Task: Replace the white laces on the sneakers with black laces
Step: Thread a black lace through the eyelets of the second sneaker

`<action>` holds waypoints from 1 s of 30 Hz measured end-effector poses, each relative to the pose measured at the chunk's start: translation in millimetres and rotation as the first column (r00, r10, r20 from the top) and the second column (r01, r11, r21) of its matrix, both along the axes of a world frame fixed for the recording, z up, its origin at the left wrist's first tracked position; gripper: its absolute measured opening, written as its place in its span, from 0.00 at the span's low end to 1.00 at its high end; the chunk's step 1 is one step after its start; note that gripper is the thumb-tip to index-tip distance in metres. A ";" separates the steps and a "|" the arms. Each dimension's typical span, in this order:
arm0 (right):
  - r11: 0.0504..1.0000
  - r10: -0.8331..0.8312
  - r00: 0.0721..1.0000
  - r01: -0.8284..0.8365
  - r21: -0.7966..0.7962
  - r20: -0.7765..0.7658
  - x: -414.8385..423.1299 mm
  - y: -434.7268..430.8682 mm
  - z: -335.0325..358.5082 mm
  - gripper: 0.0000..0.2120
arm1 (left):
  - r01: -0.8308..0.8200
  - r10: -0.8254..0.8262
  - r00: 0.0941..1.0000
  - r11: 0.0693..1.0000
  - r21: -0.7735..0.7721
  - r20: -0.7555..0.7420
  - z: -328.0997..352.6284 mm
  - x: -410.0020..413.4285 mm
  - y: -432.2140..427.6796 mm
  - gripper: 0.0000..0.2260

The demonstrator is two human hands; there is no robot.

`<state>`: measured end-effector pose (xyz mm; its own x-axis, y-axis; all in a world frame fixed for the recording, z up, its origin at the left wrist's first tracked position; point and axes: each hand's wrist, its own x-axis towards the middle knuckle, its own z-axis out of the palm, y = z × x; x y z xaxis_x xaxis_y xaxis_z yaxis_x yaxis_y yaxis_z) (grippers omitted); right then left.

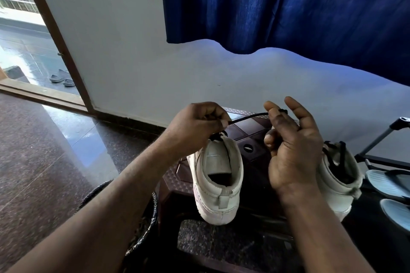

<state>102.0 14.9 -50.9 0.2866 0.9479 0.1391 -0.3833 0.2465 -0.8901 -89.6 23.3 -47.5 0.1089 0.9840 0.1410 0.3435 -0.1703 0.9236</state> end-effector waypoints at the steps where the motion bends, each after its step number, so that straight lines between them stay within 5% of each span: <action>1: 1.000 0.013 1.000 -0.013 0.008 0.019 -1.4 -0.8 0.0 0.19 | -0.007 0.007 1.000 1.000 0.014 0.019 -0.1 2.6 -0.8 0.02; 9: 0.996 0.073 0.990 -0.079 0.045 0.121 -12.9 -8.2 -2.2 0.20 | -0.006 0.053 0.986 0.961 0.277 -0.161 -3.0 30.4 1.3 0.03; 15: 0.998 0.004 0.999 -0.006 0.064 0.039 -4.5 -4.5 2.1 0.18 | -0.206 0.259 0.890 0.962 0.176 -0.375 -4.7 2.2 6.6 0.10; 23: 0.995 0.065 0.988 -0.075 0.068 0.137 -19.7 -12.7 -1.9 0.20 | -0.074 0.167 0.949 0.942 0.328 -0.267 5.3 23.6 -6.6 0.03; 30: 0.997 0.046 0.991 -0.053 0.055 0.125 -13.7 -10.0 -1.8 0.20 | -0.082 0.138 0.968 0.963 0.257 -0.209 -1.3 14.9 -0.4 0.03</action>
